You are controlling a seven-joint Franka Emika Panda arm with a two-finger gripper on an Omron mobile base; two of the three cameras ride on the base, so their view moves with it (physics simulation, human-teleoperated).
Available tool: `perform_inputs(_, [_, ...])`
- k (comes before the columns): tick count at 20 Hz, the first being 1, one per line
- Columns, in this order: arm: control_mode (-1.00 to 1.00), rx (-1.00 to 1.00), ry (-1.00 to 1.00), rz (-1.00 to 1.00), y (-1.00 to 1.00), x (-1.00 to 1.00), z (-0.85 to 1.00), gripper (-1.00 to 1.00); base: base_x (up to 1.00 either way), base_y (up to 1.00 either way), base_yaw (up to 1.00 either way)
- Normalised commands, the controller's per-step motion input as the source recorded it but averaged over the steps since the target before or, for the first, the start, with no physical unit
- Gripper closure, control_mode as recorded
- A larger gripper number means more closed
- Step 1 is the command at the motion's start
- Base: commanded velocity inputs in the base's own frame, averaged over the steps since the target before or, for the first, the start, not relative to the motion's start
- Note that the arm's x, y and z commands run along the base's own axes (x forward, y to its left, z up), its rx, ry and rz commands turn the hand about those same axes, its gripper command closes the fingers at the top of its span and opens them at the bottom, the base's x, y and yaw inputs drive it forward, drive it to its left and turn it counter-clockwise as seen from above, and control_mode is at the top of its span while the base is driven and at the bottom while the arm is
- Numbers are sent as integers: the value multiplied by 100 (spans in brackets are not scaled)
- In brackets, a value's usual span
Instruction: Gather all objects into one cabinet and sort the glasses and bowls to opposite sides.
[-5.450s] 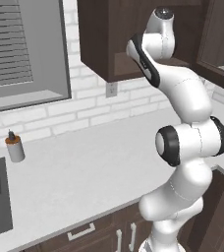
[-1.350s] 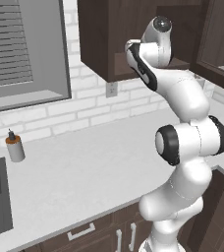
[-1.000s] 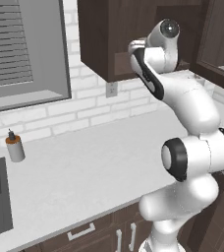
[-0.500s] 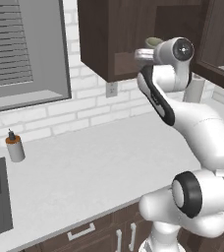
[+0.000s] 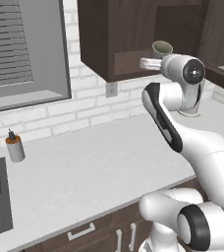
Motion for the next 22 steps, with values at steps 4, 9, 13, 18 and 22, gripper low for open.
perform_inputs(4, [-100,0,0,0,0,0,0,100,0,0,0])
perform_inputs(9, [-100,0,0,0,0,0,0,100,0,0,0])
perform_inputs(13, [-100,0,0,0,0,0,0,100,0,0,0])
perform_inputs(18, [100,0,0,0,0,0,0,100,-4,0,0])
perform_inputs(22, [100,0,0,0,0,0,0,100,-53,0,-1])
